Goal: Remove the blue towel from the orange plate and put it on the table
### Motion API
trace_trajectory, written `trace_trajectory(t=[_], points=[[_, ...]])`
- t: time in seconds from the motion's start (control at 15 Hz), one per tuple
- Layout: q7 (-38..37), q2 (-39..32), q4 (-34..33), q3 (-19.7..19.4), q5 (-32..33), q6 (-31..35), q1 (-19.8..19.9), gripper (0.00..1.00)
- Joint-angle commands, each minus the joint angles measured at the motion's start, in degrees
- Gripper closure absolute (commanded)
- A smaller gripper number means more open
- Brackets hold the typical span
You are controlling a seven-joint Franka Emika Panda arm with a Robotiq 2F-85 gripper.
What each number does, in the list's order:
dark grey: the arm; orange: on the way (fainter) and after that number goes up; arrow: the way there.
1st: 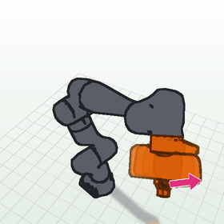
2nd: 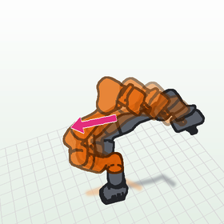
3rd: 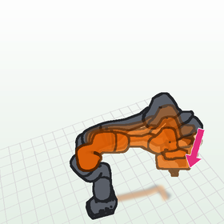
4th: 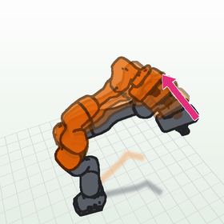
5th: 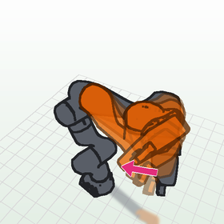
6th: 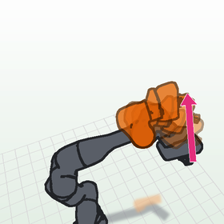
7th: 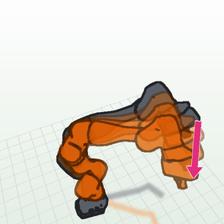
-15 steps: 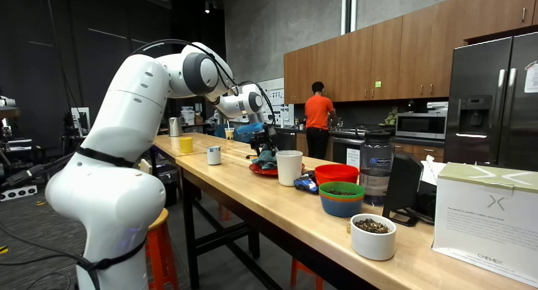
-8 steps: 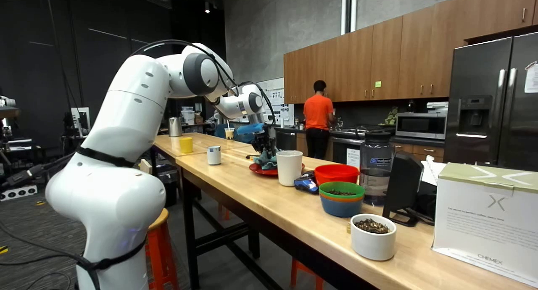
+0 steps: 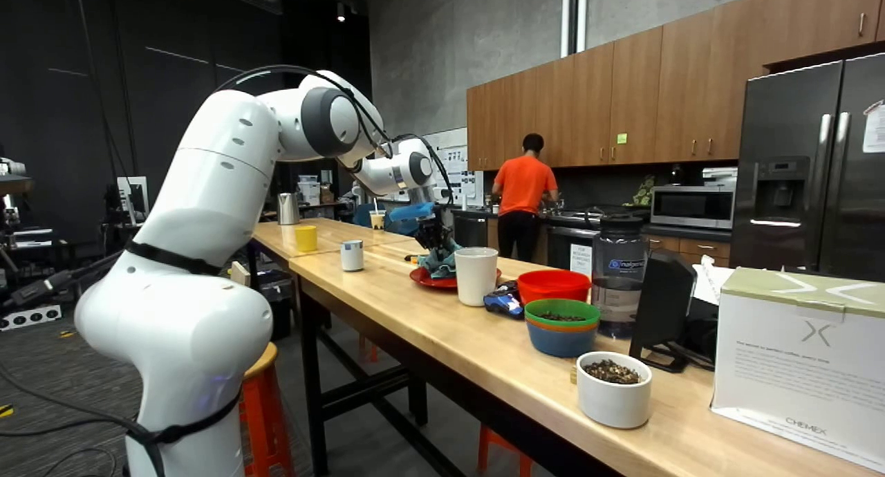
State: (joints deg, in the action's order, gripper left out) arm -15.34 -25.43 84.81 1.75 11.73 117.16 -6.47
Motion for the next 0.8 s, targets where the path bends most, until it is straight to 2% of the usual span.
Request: trace_trajectory(t=[0.0,0.73], points=[[0.21,1.62,0.31,-1.05,0.21,-0.87,-0.8,0.97],[0.81,7.85,4.86,-0.52,-0.33,-1.28,-0.41,0.98]])
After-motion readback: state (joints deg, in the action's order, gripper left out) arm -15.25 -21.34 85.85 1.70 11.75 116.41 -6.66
